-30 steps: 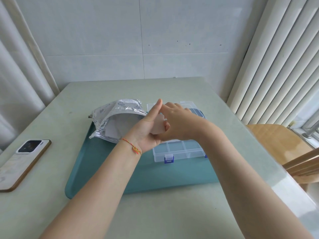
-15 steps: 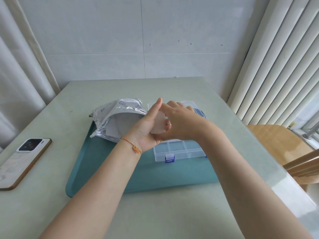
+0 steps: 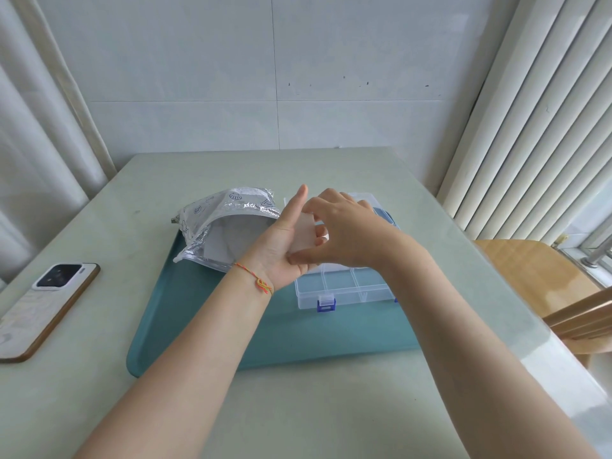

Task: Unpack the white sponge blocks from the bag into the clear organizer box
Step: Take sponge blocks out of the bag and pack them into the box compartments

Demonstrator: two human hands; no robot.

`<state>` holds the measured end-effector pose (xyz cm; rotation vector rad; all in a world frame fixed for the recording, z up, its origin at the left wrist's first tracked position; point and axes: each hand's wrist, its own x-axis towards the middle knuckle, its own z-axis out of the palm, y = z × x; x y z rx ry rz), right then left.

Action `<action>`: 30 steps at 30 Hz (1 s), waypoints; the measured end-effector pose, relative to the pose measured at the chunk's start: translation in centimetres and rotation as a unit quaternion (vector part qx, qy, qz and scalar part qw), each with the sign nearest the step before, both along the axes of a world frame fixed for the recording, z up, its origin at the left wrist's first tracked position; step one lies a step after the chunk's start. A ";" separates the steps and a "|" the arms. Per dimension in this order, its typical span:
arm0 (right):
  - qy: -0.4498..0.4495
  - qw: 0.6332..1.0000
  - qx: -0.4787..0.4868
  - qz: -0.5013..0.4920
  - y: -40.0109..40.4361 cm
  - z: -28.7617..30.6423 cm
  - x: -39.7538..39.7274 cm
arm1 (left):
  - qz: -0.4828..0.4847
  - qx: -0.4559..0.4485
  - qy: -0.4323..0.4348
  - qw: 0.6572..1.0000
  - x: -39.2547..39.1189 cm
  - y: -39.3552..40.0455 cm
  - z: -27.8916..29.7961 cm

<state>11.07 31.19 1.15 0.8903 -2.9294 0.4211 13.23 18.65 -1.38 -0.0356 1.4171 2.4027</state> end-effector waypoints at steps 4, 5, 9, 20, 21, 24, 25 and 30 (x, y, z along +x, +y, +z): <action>-0.035 0.999 -0.008 0.009 0.3 0.2 0.1 | 0.006 -0.004 -0.001 1.000 -0.3 -0.2 -0.3; -0.061 0.998 -0.023 0.010 0.5 0.5 0.0 | 0.004 -0.013 0.000 1.000 -0.2 -0.3 -0.3; -0.146 0.980 -0.135 0.012 1.6 1.5 -0.6 | -0.013 -0.043 0.021 0.999 -0.2 -0.4 -0.3; -0.160 0.964 -0.211 0.005 5.3 1.2 -3.2 | -0.054 -0.111 0.061 0.990 -1.9 2.9 -0.1; -0.149 0.962 -0.228 -0.004 5.9 1.2 -3.5 | -0.029 -0.131 0.056 0.989 -2.2 3.3 -0.1; -0.128 0.954 -0.266 -0.045 8.6 1.3 -4.7 | 0.087 -0.224 0.058 0.969 -2.8 4.8 -0.4; -0.122 0.959 -0.250 -0.062 9.5 1.2 -5.2 | 0.120 -0.263 0.073 0.955 -3.1 5.1 -0.7; -0.133 0.976 -0.122 -0.119 12.5 -0.5 -6.8 | 0.141 -0.420 0.162 0.882 -4.6 6.7 -2.4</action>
